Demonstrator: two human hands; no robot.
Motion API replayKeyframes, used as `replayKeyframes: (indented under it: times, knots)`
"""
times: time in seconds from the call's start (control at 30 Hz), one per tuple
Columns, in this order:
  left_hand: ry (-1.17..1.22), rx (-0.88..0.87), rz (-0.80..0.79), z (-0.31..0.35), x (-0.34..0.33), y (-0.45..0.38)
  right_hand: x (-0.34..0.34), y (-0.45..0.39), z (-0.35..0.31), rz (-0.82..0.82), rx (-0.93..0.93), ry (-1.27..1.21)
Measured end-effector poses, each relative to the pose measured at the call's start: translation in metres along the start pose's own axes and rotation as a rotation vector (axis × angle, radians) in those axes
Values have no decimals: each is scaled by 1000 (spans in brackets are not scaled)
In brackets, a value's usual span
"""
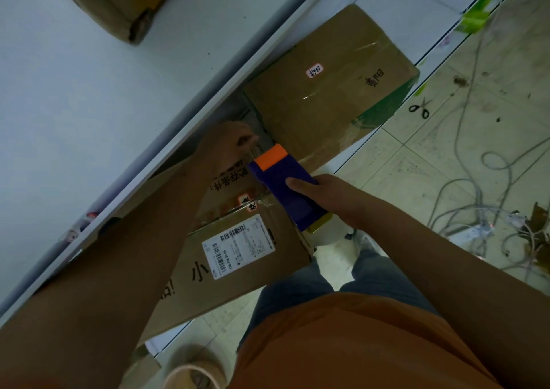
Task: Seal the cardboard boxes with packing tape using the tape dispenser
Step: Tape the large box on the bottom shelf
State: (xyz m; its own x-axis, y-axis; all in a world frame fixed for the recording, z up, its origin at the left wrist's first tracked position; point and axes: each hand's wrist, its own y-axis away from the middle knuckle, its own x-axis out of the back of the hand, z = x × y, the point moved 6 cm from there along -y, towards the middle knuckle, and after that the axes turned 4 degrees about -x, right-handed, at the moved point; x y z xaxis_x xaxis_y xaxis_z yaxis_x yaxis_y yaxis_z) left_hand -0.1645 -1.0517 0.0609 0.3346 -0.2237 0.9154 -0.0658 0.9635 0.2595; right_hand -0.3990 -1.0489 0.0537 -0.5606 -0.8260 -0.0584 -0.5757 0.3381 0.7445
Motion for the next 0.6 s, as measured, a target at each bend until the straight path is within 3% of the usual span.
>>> replayKeyframes:
  times: [0.23, 0.33, 0.5, 0.6]
  knots:
    - [19, 155, -87, -9, -12, -13, -4, 1, 6, 28, -40, -4]
    - [8, 177, -41, -10, -14, -15, 3, 2, -4, 56, -85, -15]
    - [-63, 162, -5, -14, -16, -17, 12, 19, -33, -97, -144, -208]
    - [-43, 162, -26, -17, -21, -20, 18, 41, -14, -83, -215, -84]
